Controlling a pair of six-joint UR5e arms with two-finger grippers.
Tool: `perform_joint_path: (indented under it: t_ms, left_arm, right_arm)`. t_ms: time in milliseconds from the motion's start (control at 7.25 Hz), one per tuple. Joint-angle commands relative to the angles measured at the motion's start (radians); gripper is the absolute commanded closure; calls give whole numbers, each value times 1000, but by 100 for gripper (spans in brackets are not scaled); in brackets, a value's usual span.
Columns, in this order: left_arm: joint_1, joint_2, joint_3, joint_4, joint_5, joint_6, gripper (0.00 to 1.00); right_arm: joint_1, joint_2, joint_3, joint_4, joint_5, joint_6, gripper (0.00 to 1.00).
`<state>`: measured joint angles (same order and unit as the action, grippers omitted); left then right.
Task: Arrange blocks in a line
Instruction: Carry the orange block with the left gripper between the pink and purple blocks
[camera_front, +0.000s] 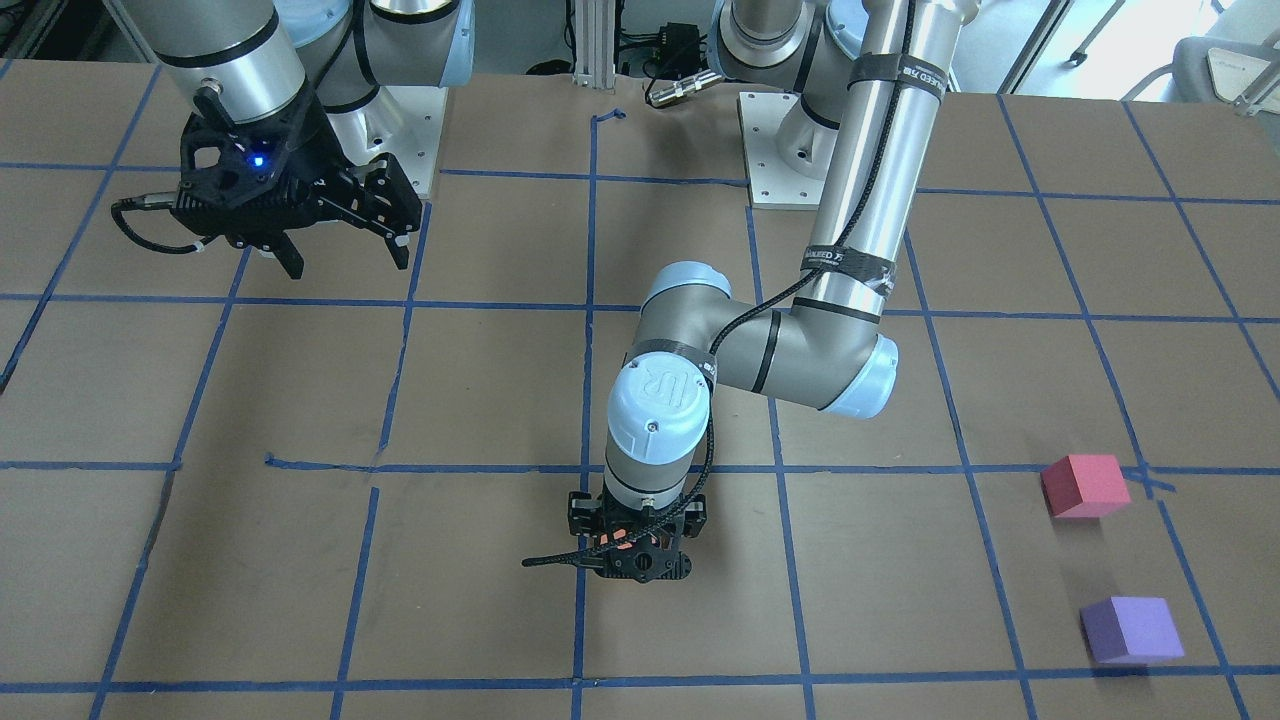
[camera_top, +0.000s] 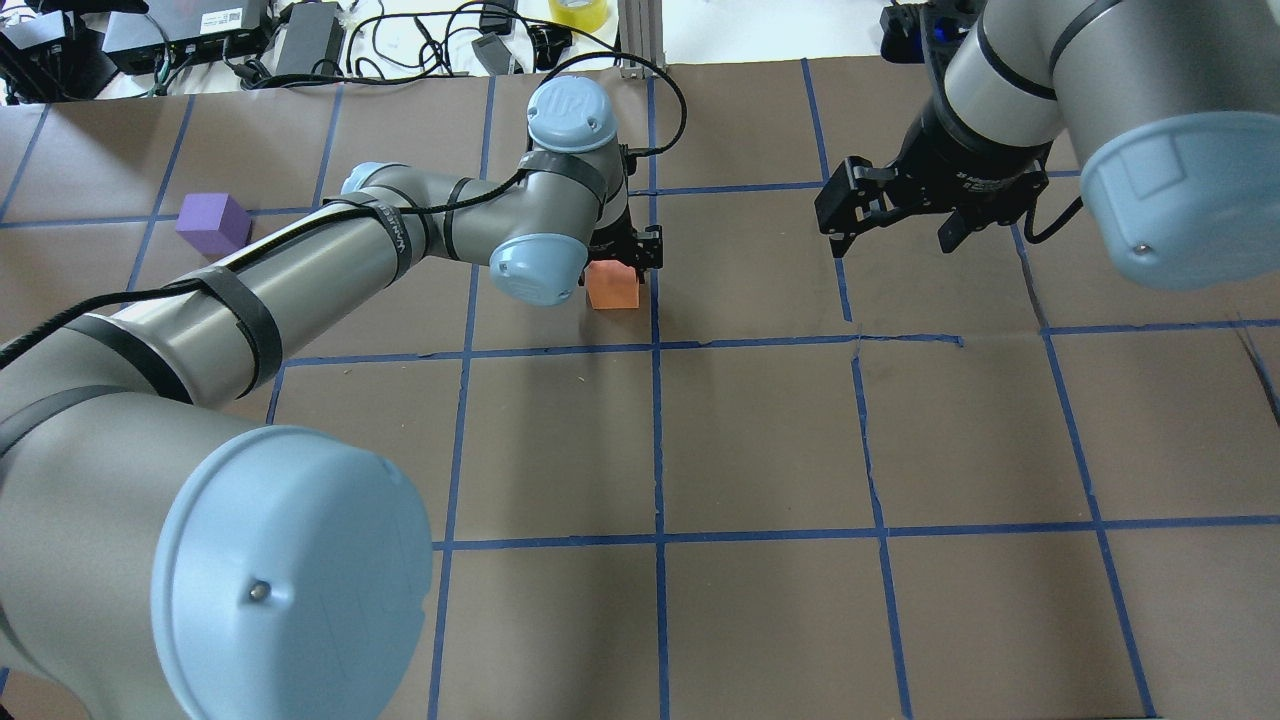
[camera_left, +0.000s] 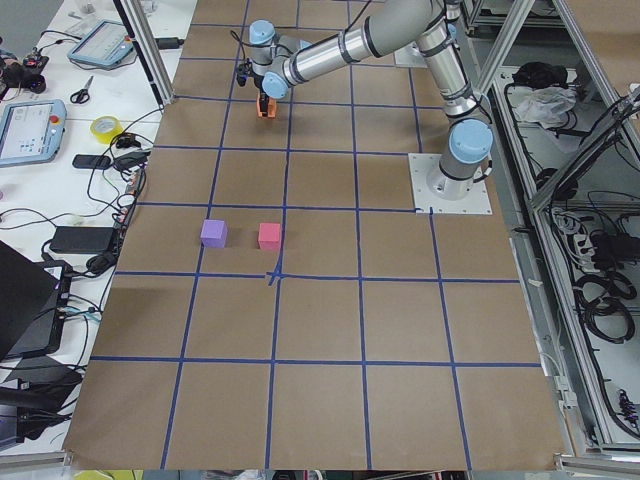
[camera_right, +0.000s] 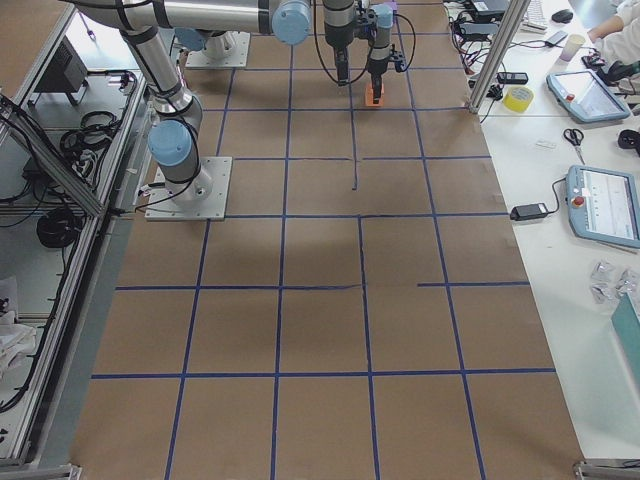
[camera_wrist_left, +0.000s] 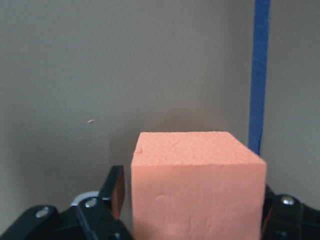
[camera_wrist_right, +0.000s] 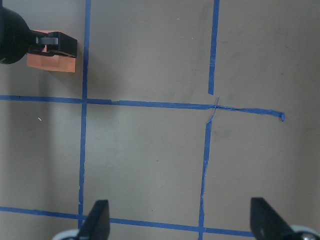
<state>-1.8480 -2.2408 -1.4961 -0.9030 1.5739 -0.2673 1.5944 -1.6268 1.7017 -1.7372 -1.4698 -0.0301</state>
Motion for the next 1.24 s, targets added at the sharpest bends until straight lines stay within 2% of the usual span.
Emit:
perform_joint_path:
  t_ms: [0,276,414,552,690,828,966,1103]
  left_arm:
    - [0,41,7,-61,17,2,87]
    - [68,111,26,-172,128,14,91]
    - [146,151,13,-189,129,31,91]
    - [223,177,28,-197,164,122,100]
    - [296,181,27,-191,245,191,100]
    - [372,182,25,-183,256,346,100]
    - [500,165,25,-156,256,648,100]
    - [632,129,16,-55,241,800,100]
  right_arm:
    - [-1,-1,1,8,-21,-1,0]
    - [-1,1,3,11,-64,1,0]
    - [-1,-1,3,21,-67,6,0]
    - [-1,-1,3,24,-67,4,0]
    - [-1,-1,3,22,-67,1,0]
    - [-1,-1,3,22,-69,1,0]
    - [-1,1,3,13,-69,-1,0]
    - [-1,1,3,16,-69,-1,0]
